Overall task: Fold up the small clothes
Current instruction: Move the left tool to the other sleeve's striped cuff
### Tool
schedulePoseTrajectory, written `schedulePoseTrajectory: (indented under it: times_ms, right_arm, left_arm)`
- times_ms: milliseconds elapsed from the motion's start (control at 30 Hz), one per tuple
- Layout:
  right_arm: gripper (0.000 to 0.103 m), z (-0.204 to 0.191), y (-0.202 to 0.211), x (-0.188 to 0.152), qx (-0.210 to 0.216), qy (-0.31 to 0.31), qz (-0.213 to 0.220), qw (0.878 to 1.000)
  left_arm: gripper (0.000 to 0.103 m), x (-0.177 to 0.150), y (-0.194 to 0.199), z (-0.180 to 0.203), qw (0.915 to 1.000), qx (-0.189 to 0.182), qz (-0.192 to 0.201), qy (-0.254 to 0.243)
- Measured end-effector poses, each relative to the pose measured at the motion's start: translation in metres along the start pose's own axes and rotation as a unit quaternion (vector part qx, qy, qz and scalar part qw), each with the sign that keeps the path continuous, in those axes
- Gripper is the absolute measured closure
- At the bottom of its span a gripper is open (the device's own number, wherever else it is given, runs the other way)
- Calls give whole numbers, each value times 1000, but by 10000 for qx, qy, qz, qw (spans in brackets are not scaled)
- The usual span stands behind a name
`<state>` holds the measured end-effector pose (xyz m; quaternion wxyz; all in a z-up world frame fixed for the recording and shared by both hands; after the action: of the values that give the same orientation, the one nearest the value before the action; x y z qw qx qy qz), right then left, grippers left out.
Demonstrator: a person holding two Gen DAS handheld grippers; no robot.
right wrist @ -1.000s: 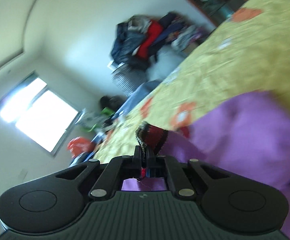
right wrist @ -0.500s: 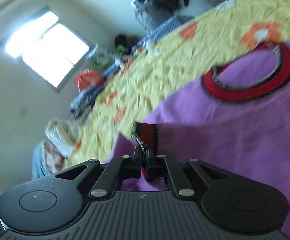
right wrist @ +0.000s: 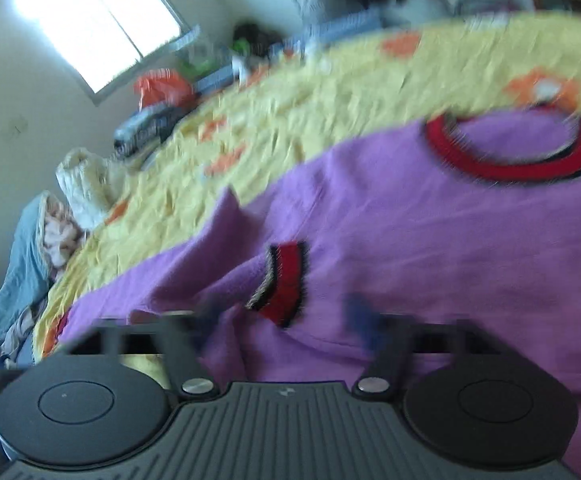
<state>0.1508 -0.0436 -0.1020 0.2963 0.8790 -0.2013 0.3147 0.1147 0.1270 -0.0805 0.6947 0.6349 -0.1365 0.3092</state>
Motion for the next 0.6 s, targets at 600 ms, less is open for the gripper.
schedulePoseTrajectory:
  times_ms: [600]
  right_arm:
    - [7, 73, 142, -38, -282, -856, 1123, 9896]
  left_arm:
    - [0, 53, -121, 37, 9781, -1278, -1495, 675]
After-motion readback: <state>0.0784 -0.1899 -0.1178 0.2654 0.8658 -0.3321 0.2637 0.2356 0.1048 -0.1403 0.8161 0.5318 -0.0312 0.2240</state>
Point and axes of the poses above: each gripper's, at about its wrist camera, not at the fingertips, and y roughly against the way its jaws point, z to its right, x to its top, the point moved 7 cm from there along -y, roughly the way its jaws point, and after that the axes turned 14 degrees about x, right-handed, at the moved point
